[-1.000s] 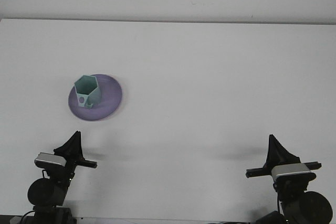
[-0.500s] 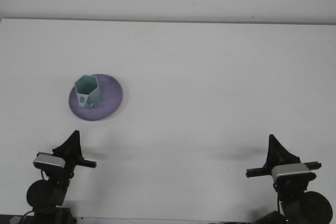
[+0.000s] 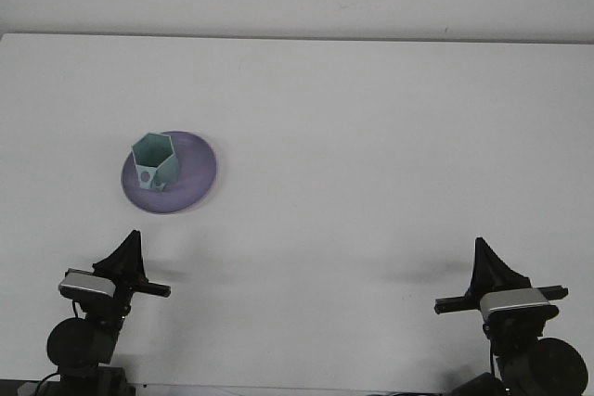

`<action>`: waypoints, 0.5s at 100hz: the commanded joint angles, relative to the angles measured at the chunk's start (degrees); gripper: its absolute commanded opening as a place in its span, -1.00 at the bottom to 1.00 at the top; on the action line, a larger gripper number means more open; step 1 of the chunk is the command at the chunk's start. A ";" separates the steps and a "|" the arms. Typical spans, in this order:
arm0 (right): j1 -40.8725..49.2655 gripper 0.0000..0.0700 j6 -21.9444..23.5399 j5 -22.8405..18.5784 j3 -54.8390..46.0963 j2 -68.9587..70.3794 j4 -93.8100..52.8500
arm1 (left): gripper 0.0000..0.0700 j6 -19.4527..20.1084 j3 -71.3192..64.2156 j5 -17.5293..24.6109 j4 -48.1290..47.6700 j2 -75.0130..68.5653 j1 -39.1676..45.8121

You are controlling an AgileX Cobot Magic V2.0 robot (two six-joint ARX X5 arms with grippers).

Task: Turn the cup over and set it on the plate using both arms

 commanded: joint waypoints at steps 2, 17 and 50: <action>0.26 -1.00 0.70 0.04 0.68 -0.07 0.52 | -0.96 0.92 -1.11 -0.33 0.61 -0.02 0.02; -0.24 -1.00 -2.43 0.15 0.57 -0.09 1.29 | -0.96 0.92 -1.11 -0.33 0.61 -0.02 0.02; -18.53 -1.00 -10.54 -19.76 -13.05 -1.22 12.66 | -0.96 0.92 -1.11 -0.33 0.61 -0.02 0.02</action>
